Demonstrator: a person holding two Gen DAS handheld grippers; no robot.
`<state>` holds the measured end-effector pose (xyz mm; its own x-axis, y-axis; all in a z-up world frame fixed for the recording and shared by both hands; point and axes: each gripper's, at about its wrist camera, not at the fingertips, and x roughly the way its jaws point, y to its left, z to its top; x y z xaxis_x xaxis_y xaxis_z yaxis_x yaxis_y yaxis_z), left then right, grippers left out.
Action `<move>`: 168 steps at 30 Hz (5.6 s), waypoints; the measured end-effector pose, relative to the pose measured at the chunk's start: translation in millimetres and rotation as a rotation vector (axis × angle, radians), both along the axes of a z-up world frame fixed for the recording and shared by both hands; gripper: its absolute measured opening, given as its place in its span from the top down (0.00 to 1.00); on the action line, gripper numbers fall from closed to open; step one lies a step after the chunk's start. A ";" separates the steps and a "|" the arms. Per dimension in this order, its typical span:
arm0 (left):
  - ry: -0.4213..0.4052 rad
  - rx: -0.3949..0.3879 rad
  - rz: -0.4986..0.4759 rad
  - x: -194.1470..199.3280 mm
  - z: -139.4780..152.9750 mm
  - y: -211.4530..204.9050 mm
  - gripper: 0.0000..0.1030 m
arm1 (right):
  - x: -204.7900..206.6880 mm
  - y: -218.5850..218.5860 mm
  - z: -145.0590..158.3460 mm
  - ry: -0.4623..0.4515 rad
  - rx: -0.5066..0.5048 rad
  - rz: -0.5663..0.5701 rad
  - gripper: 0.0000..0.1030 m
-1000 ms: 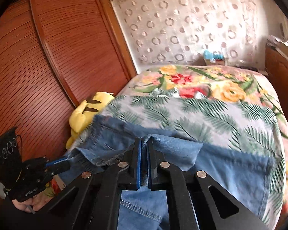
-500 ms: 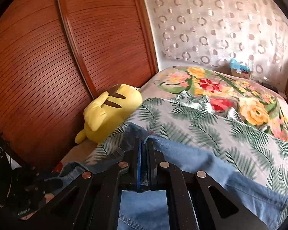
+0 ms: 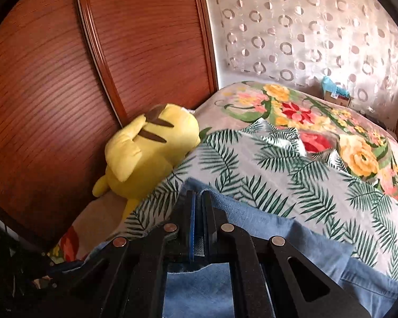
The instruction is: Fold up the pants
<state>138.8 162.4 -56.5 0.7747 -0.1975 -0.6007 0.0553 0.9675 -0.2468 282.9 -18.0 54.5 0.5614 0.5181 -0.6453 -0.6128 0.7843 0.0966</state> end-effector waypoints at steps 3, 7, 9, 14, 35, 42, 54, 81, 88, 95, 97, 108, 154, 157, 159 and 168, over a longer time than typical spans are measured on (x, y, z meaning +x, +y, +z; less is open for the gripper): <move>0.016 -0.005 0.003 0.5 -4.9 0.0 0.91 | 2.2 -2.3 -3.6 0.016 0.044 -0.014 0.96; 0.034 -0.007 0.016 2.5 -10.7 -0.5 0.90 | -2.3 -15.2 -9.4 0.029 0.069 -0.045 0.91; 0.039 -0.005 0.019 1.9 -13.0 -1.6 0.90 | -8.6 -17.6 -9.9 0.010 0.048 -0.037 0.90; 0.037 -0.018 0.032 -0.5 -14.2 -0.1 0.90 | -31.6 -37.7 6.3 -0.068 0.061 0.017 0.84; 0.002 0.112 0.001 -12.5 21.1 -22.0 0.63 | -90.5 -181.1 -62.6 0.028 -0.048 -0.148 0.67; 0.011 0.107 -0.067 -1.8 20.3 -50.2 0.57 | -100.4 -200.4 -76.6 0.068 -0.069 -0.188 0.67; 0.109 0.080 -0.165 29.3 -21.3 -105.7 0.57 | -112.4 -196.4 -90.2 0.047 -0.071 -0.210 0.55; 0.100 0.249 -0.179 14.8 -50.9 -149.4 0.13 | -176.6 -325.9 -61.2 -0.015 -0.064 -0.388 0.50; 0.104 0.221 -0.213 6.1 -37.4 -162.3 0.13 | -201.5 -406.5 -71.0 0.020 -0.047 -0.528 0.50; 0.078 0.199 -0.276 -1.9 -6.8 -192.3 0.13 | -208.3 -422.9 -86.7 0.072 -0.045 -0.537 0.50; 0.060 0.191 -0.301 -3.2 0.0 -199.8 0.13 | -210.7 -424.0 -89.9 0.075 -0.043 -0.538 0.50; 0.001 0.185 -0.379 -7.5 25.3 -233.6 0.13 | -194.4 -410.6 -98.5 0.081 -0.009 -0.539 0.67; -0.044 0.087 -0.162 -34.4 39.4 -106.7 0.15 | -132.6 -164.1 36.5 -0.029 0.132 0.087 0.79; -0.038 0.086 -0.157 -32.5 36.2 -103.0 0.15 | -116.6 -163.2 30.1 0.006 0.098 0.068 0.70; -0.037 0.085 -0.158 -30.7 34.2 -103.1 0.15 | -113.9 -160.8 36.9 0.003 0.097 0.072 0.70; 0.000 0.105 -0.147 -11.1 17.1 -95.9 0.15 | -119.0 -162.1 14.1 -0.001 0.046 -0.027 0.63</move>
